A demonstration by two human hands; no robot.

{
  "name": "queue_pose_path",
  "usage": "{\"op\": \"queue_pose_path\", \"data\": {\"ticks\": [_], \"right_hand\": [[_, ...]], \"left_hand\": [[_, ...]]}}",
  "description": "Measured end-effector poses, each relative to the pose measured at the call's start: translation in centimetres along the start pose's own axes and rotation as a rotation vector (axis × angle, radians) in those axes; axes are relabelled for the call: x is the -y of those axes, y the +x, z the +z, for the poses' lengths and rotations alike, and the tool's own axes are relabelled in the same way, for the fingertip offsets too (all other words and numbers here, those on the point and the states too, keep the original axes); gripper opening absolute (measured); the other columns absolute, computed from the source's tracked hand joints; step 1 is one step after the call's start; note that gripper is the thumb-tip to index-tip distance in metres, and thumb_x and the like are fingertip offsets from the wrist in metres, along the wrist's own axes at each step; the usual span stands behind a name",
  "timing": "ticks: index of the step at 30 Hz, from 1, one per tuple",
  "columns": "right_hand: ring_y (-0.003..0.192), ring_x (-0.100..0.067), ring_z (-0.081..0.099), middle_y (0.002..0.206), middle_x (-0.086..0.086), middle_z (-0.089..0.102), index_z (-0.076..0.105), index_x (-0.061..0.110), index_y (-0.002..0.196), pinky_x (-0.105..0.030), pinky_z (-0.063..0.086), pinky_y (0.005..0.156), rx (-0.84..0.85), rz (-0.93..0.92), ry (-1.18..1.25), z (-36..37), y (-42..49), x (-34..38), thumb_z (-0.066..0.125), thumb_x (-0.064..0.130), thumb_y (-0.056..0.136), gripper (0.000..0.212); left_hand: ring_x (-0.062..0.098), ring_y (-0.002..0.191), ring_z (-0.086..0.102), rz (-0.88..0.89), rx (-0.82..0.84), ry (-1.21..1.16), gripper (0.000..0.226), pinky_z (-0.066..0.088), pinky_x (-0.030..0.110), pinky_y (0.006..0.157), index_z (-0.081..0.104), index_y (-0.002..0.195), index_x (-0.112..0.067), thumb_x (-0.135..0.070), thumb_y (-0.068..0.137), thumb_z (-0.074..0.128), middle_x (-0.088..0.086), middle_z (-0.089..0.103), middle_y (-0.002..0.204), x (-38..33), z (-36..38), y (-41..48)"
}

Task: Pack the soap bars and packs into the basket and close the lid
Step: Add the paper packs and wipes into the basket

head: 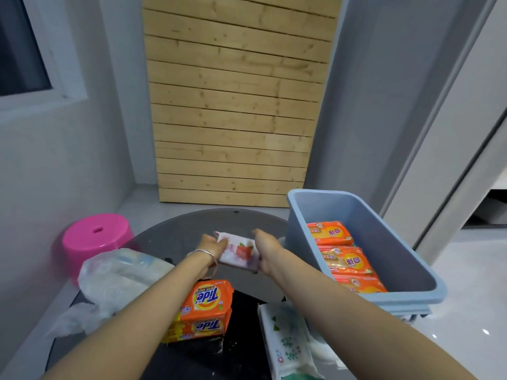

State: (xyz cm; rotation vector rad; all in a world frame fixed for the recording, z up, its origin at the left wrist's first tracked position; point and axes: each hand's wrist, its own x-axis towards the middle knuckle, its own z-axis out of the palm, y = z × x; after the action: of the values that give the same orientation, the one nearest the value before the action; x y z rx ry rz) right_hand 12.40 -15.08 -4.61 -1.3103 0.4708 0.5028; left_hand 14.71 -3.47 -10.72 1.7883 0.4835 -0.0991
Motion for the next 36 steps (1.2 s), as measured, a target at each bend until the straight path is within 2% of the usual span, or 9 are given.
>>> {"op": "queue_pose_path", "data": {"ticks": [4,8,11,13,16,19,23,30,36], "right_hand": [[0.072,-0.016,0.057,0.105,-0.008,0.062,0.052,0.004,0.126,-0.011,0.045,0.046,0.013,-0.274,-0.33,0.2,-4.2,3.0,0.049,0.017,0.095,0.034],[0.13,-0.02,0.046,0.146,-0.001,0.042,0.032,0.016,0.147,-0.029,0.038,0.107,0.066,-0.551,-0.494,-1.9,-7.7,6.3,0.065,0.027,0.085,0.07],[0.105,-0.024,0.063,0.132,-0.01,0.056,0.036,0.013,0.14,-0.037,0.055,0.091,0.1,-0.62,-0.358,-4.9,-9.6,8.2,0.069,0.016,0.083,0.066],[0.085,-0.022,0.068,0.116,-0.014,0.063,0.041,0.011,0.13,-0.031,0.061,0.071,0.097,-0.69,-0.331,-7.8,-10.8,9.9,0.07,0.01,0.082,0.056],[0.062,-0.012,0.069,0.091,-0.01,0.067,0.049,0.014,0.103,-0.024,0.06,0.054,-0.053,-0.8,-0.52,-12.8,-12.0,12.6,0.072,0.013,0.081,0.031],[0.06,-0.017,0.067,0.08,-0.012,0.067,0.056,0.013,0.084,-0.033,0.056,0.056,-0.248,-0.83,-0.768,-17.2,-11.6,14.2,0.073,0.017,0.081,0.017],[0.071,-0.025,0.064,0.088,-0.012,0.069,0.066,0.008,0.091,-0.036,0.054,0.065,-0.345,-0.676,-1.336,-20.3,-9.7,13.7,0.068,0.033,0.081,0.027],[0.063,-0.017,0.057,0.082,-0.003,0.067,0.069,0.014,0.088,-0.023,0.041,0.053,-0.383,-0.387,-1.888,-19.3,-6.5,11.7,0.066,0.035,0.079,0.023],[0.075,-0.016,0.061,0.088,0.001,0.067,0.069,0.014,0.099,-0.027,0.05,0.064,-0.311,-0.452,-2.041,-19.7,-5.3,11.0,0.065,0.044,0.081,0.035]], "left_hand": [[0.023,0.064,0.059,0.091,-0.074,-0.207,0.026,0.048,0.026,0.058,0.057,0.074,-0.008,-0.03,0.085,0.064,0.011,0.062,0.072,-1.7,-3.4,-2.2],[0.011,0.062,0.07,0.222,0.024,-0.507,0.017,0.058,0.024,0.064,0.062,0.091,-0.011,-0.026,0.084,0.066,0.004,0.074,0.078,-6.6,-3.2,-6.4],[0.029,0.102,0.066,0.352,0.128,-0.591,0.046,0.05,0.042,0.096,0.053,0.121,-0.001,-0.023,0.083,0.067,0.017,0.067,0.116,-10.1,0.2,-9.4],[0.027,0.098,0.066,0.422,0.197,-0.596,0.041,0.053,0.035,0.088,0.058,0.119,0.001,-0.022,0.085,0.064,0.021,0.066,0.116,-11.7,3.3,-10.9],[0.012,0.087,0.06,0.544,0.182,-0.317,0.046,0.047,0.022,0.075,0.049,0.126,-0.002,-0.033,0.092,0.052,0.014,0.062,0.123,-12.7,7.2,-11.9],[0.015,0.114,0.051,0.712,0.248,0.232,0.051,0.035,0.019,0.095,0.035,0.139,-0.016,-0.043,0.097,0.03,-0.005,0.05,0.134,-11.4,9.7,-11.3],[0.017,0.133,0.037,0.841,0.318,0.988,0.057,0.004,0.044,0.117,0.059,0.118,-0.022,-0.042,0.098,0.009,0.001,0.059,0.129,-10.0,11.0,-10.7],[0.018,0.108,0.053,0.763,0.304,1.319,0.051,0.004,0.047,0.117,0.059,0.091,-0.021,-0.043,0.098,0.014,0.002,0.064,0.096,-11.4,11.5,-11.1],[0.017,0.103,0.051,0.754,0.294,1.248,0.035,0.012,0.045,0.117,0.041,0.075,-0.028,-0.042,0.098,0.019,-0.002,0.051,0.083,-11.2,11.5,-11.3]]}}
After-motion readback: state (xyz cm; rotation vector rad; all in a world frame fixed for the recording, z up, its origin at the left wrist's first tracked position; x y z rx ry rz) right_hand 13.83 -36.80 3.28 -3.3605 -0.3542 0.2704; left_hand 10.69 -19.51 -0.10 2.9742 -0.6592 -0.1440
